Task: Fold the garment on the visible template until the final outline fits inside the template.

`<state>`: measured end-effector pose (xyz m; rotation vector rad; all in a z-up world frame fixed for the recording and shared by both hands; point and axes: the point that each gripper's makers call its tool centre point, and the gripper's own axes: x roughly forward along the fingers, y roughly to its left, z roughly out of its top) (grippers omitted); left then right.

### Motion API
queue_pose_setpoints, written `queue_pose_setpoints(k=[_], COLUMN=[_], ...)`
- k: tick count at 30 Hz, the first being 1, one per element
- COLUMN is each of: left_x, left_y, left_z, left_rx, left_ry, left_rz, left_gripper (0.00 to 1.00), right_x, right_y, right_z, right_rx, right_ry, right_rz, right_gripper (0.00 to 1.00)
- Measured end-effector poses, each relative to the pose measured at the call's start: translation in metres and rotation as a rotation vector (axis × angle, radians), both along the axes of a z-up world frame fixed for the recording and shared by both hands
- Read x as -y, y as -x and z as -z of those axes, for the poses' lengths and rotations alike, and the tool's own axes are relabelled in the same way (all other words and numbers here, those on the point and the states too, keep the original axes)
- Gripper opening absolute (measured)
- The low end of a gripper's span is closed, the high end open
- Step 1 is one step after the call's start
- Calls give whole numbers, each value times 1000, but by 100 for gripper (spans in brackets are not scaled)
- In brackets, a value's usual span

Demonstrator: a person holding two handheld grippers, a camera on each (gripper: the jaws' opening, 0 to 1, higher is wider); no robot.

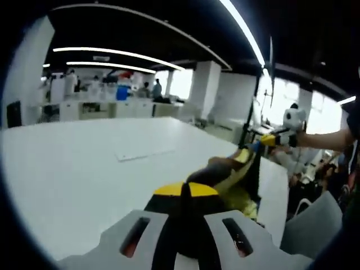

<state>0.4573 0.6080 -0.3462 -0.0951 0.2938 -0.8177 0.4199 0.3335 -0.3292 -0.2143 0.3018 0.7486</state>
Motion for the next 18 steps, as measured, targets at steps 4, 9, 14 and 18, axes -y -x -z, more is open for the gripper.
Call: queue_pose_setpoints(k=[4,9,14,18], left_x=[-2,-3,-2,-1], left_y=[-4,-9,-24,-43], left_z=[-21,-45,-67,-73], left_rx=[24,58,101,109], left_ry=[38,74,79,83], left_rz=[-7,-12,-10,-10], left_gripper=[0,0,0,0], right_x=[-3,-4,-5,-5], right_y=[-6,-14,-26,-43], right_z=[-29,-57,-79,-86], right_rx=[55,112,160,171], right_ry=[-37,-75,-98,-117], right_rz=[1,4,-6,-11], right_gripper=[0,0,0,0])
